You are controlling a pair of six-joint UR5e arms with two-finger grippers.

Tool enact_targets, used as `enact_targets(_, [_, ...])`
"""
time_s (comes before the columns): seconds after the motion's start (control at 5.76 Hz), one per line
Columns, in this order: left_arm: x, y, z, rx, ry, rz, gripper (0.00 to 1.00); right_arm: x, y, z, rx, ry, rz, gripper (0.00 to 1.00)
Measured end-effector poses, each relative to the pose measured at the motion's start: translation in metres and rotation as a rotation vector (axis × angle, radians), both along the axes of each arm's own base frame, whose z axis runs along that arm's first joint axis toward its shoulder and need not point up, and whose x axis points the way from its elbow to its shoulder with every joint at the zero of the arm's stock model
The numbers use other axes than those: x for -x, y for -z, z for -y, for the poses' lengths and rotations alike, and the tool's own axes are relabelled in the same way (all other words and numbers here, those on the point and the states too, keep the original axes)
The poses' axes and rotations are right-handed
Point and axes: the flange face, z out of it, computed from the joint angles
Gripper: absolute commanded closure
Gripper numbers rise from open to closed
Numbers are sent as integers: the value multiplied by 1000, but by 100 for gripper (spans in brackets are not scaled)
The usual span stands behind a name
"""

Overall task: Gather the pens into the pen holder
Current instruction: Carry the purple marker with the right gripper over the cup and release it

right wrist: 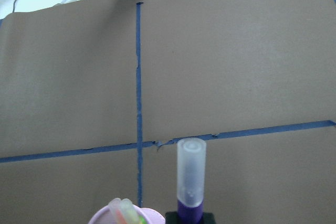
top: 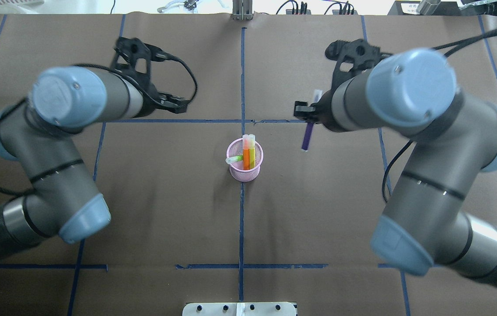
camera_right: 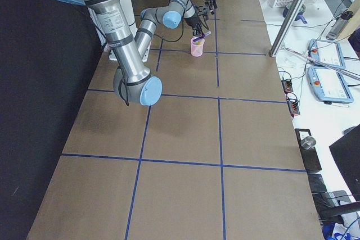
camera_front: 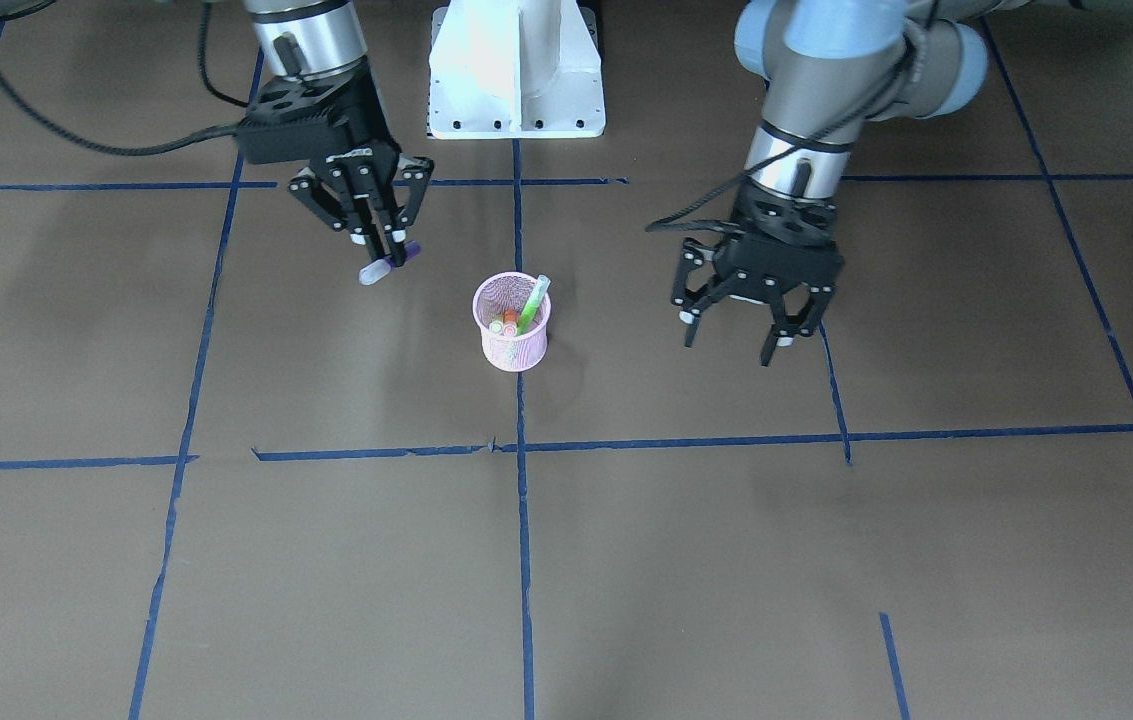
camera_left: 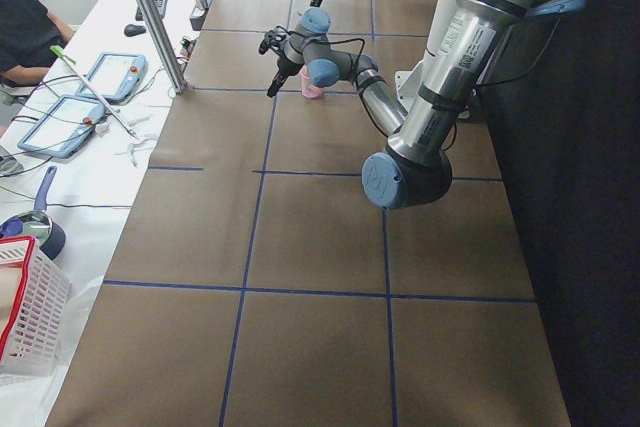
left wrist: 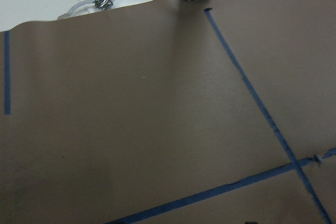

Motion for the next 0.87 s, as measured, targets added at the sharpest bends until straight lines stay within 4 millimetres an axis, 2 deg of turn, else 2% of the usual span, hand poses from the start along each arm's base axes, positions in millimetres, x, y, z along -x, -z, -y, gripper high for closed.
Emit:
enact_targets(0.17, [39, -34, 13, 94, -24, -7, 18, 26, 12, -17, -41, -50, 7, 100])
enact_targets(0.35, [71, -67, 20, 162, -42, -5, 17, 53, 20, -24, -70, -96, -4, 100])
enact_targets(0.52, [95, -91, 25, 185, -64, 19, 16, 81, 24, -28, -100, -153, -15, 100])
enact_targets(0.69, [112, -104, 30, 178, -91, 63, 16, 108, 19, -33, -136, -216, -33, 100])
enact_targets(0.87, [121, -110, 32, 168, -110, 94, 16, 125, 11, -36, -162, -255, -53, 99])
